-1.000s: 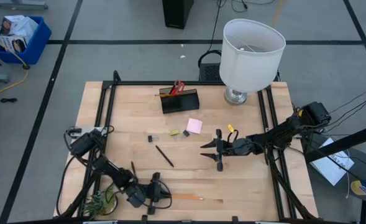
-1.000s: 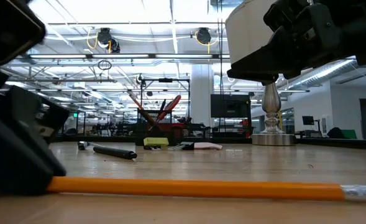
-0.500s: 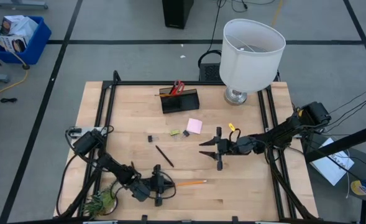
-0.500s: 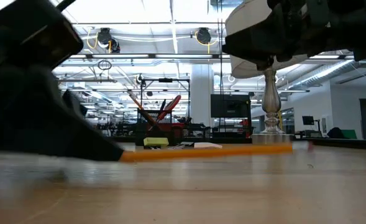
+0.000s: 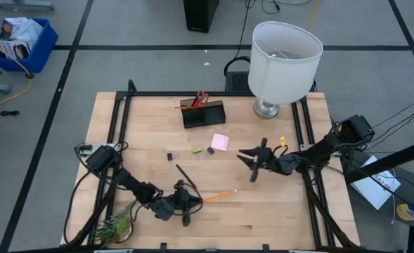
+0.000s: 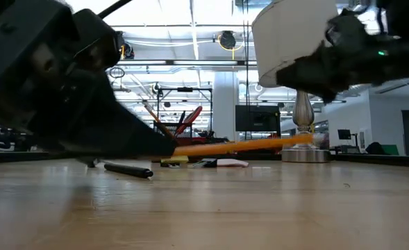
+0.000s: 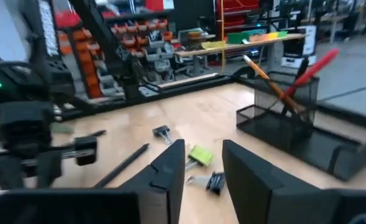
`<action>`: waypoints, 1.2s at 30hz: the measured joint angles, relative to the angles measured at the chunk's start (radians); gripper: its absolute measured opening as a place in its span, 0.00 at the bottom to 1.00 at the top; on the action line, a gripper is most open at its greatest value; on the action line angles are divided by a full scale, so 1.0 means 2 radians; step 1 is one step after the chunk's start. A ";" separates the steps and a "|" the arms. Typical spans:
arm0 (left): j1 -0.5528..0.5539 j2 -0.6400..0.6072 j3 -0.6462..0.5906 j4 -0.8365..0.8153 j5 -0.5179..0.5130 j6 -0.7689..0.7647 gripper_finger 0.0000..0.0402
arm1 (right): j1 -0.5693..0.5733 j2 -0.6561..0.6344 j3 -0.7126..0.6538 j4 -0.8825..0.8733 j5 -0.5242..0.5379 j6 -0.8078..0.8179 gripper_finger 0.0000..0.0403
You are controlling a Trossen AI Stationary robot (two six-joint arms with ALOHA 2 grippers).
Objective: Pick and place office supplies into organizer
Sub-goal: Put the yellow pencil into the black desk organizer
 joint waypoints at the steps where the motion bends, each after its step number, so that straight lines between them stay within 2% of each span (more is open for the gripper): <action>1: 0.001 0.000 0.000 0.009 0.001 0.002 0.06 | 0.005 0.000 -0.016 0.018 -0.001 0.012 0.24; 7: 0.012 -0.001 0.000 0.055 -0.001 0.013 0.04 | 0.053 0.000 -0.098 0.105 -0.028 0.080 0.23; 10: 0.020 -0.001 0.001 0.079 -0.003 0.012 0.05 | 0.083 0.000 -0.103 0.093 -0.028 0.095 0.24; 16: 0.032 -0.001 0.001 0.127 -0.003 0.011 0.05 | 0.116 0.000 -0.082 0.077 -0.027 0.087 0.25; 25: 0.032 -0.002 0.001 0.179 -0.001 0.030 0.05 | 0.137 0.000 -0.078 0.042 -0.029 0.082 0.25; 27: 0.034 -0.002 0.001 0.182 -0.001 0.030 0.06 | 0.137 0.000 -0.069 0.035 -0.049 0.080 0.25; 31: 0.042 -0.002 0.001 0.183 0.002 0.030 0.04 | 0.130 0.000 -0.025 0.016 -0.088 0.063 0.25; 36: 0.046 -0.002 0.001 0.183 0.003 0.030 0.06 | 0.122 0.000 0.025 -0.042 -0.094 0.042 0.30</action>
